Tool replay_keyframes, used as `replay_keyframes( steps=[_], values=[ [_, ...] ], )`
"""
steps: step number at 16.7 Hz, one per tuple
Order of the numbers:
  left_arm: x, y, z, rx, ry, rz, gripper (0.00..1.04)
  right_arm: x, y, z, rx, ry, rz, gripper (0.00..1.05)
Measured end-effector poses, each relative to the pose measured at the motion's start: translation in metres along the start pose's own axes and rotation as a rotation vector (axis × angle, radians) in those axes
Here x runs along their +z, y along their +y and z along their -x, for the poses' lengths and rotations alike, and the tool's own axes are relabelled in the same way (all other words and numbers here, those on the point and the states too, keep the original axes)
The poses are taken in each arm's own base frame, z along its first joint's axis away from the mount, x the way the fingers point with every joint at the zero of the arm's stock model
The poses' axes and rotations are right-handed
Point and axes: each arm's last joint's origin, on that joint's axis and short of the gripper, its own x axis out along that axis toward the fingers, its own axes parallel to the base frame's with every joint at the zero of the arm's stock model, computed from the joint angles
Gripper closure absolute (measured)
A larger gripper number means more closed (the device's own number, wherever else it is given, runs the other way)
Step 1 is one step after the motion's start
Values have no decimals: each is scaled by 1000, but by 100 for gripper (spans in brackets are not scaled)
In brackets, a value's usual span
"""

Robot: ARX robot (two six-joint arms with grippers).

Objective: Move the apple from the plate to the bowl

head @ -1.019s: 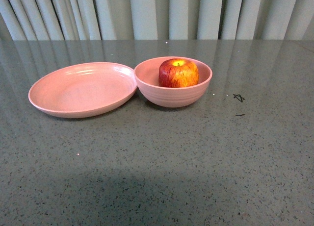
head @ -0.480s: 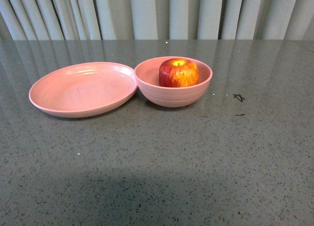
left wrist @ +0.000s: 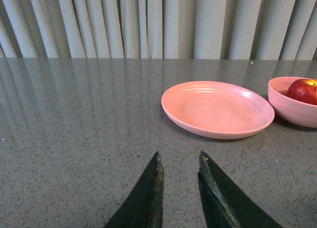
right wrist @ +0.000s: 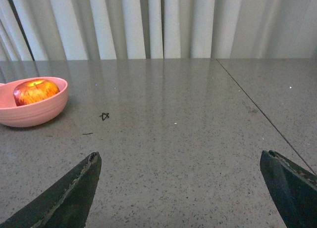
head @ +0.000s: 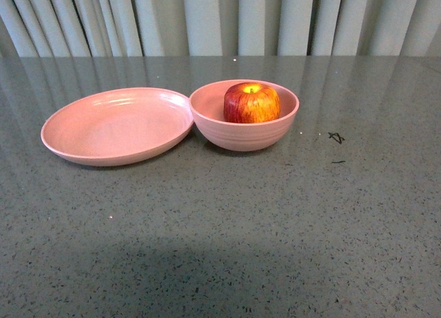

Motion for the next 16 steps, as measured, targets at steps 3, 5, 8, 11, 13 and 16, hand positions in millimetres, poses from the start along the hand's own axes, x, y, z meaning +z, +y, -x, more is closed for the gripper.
replay_keyframes(
  steps=[3, 5, 8, 11, 13, 16],
  values=[
    [0, 0, 0, 0, 0, 0, 46, 0, 0, 0, 0, 0, 0, 7],
    [0, 0, 0, 0, 0, 0, 23, 0, 0, 0, 0, 0, 0, 7],
    [0, 0, 0, 0, 0, 0, 7, 0, 0, 0, 0, 0, 0, 7],
    [0, 0, 0, 0, 0, 0, 7, 0, 0, 0, 0, 0, 0, 7],
    [0, 0, 0, 0, 0, 0, 7, 0, 0, 0, 0, 0, 0, 7],
    [0, 0, 0, 0, 0, 0, 7, 0, 0, 0, 0, 0, 0, 7]
  ],
)
